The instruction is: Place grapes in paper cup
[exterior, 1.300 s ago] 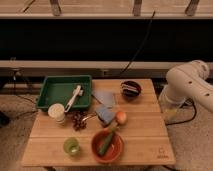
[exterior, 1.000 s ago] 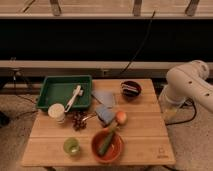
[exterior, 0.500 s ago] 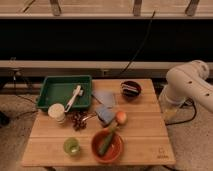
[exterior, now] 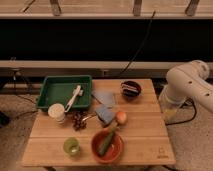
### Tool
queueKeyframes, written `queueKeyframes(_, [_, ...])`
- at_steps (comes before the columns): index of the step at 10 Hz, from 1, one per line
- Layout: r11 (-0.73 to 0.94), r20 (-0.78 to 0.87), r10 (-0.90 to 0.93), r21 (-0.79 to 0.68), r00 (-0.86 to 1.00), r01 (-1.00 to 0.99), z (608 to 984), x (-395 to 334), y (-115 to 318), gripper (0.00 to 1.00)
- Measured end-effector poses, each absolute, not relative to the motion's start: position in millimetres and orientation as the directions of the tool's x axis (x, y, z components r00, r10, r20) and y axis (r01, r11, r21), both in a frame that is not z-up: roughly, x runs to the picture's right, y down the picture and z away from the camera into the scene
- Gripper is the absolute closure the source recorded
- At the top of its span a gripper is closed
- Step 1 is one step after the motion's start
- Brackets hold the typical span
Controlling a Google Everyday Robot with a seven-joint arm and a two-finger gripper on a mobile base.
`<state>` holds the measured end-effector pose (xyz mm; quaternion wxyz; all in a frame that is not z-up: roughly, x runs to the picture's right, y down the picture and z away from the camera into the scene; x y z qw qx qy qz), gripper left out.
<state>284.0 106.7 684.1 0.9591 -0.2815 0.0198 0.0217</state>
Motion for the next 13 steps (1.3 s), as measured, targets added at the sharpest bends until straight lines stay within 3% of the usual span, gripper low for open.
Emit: queueKeyframes(13, [0.834,-0.007,-0.002,-0.552,1.0,-0.002,689.3,274.6,102.4,0.35])
